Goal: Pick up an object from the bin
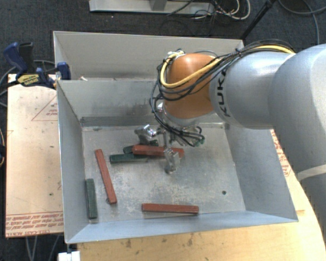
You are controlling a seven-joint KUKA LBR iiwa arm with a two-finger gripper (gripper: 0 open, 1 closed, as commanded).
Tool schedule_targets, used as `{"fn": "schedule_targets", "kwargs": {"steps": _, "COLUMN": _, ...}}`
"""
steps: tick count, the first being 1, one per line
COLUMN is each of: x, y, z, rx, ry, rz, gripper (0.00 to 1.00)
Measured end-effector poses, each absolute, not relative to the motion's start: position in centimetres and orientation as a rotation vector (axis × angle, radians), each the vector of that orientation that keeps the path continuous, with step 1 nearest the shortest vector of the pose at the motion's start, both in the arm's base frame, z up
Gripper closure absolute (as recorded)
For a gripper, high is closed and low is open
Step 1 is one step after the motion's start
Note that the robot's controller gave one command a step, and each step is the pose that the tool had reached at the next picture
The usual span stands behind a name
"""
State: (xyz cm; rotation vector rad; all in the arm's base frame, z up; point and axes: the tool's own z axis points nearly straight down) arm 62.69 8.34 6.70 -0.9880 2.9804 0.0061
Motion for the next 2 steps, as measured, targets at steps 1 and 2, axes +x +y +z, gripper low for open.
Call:
{"fn": "schedule_targets", "kwargs": {"steps": 1, "x": 63.0, "y": 8.3, "z": 7.4, "rx": -0.983, "ry": 2.973, "rz": 0.003, "gripper": 1.0}}
{"fn": "schedule_targets", "kwargs": {"steps": 2, "x": 64.2, "y": 10.5, "z": 22.4, "rx": -1.639, "ry": 2.669, "rz": -0.003, "gripper": 1.0}}
